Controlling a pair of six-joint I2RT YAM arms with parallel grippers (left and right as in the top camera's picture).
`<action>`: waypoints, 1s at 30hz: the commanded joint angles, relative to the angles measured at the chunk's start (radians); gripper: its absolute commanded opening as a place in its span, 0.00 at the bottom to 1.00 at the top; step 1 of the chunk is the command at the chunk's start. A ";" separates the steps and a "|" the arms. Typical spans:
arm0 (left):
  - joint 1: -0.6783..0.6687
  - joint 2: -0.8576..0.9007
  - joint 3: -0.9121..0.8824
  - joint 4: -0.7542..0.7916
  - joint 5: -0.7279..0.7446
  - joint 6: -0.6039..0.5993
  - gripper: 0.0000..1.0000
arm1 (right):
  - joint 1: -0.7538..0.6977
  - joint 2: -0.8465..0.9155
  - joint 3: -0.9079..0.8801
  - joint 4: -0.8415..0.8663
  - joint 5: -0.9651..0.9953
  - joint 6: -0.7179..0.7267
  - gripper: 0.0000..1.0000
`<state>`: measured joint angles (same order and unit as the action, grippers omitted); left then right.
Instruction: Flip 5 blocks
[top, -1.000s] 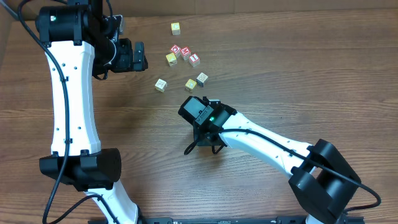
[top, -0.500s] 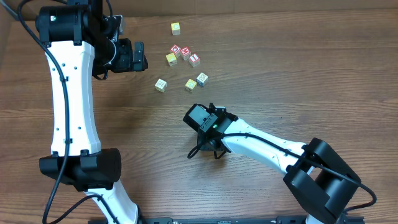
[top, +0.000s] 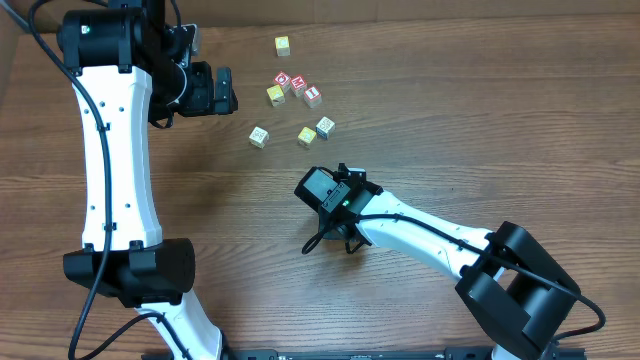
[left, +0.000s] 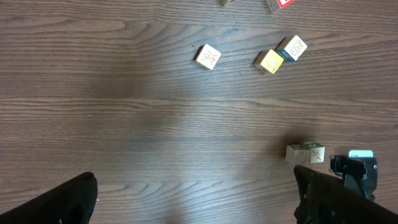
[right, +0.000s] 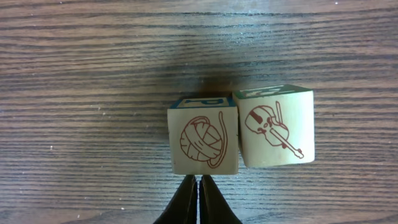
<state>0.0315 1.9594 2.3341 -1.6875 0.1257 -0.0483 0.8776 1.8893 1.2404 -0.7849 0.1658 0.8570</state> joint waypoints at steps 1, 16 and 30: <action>-0.006 0.010 -0.004 -0.002 -0.006 0.011 1.00 | -0.003 -0.025 -0.011 0.010 0.026 0.008 0.06; -0.006 0.010 -0.004 -0.002 -0.006 0.012 1.00 | -0.003 -0.025 -0.010 0.010 -0.113 -0.046 0.04; -0.006 0.010 -0.004 -0.002 -0.006 0.011 1.00 | -0.002 -0.024 -0.011 0.148 -0.040 -0.080 0.04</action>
<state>0.0315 1.9594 2.3341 -1.6875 0.1257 -0.0483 0.8776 1.8893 1.2373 -0.6418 0.0769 0.7887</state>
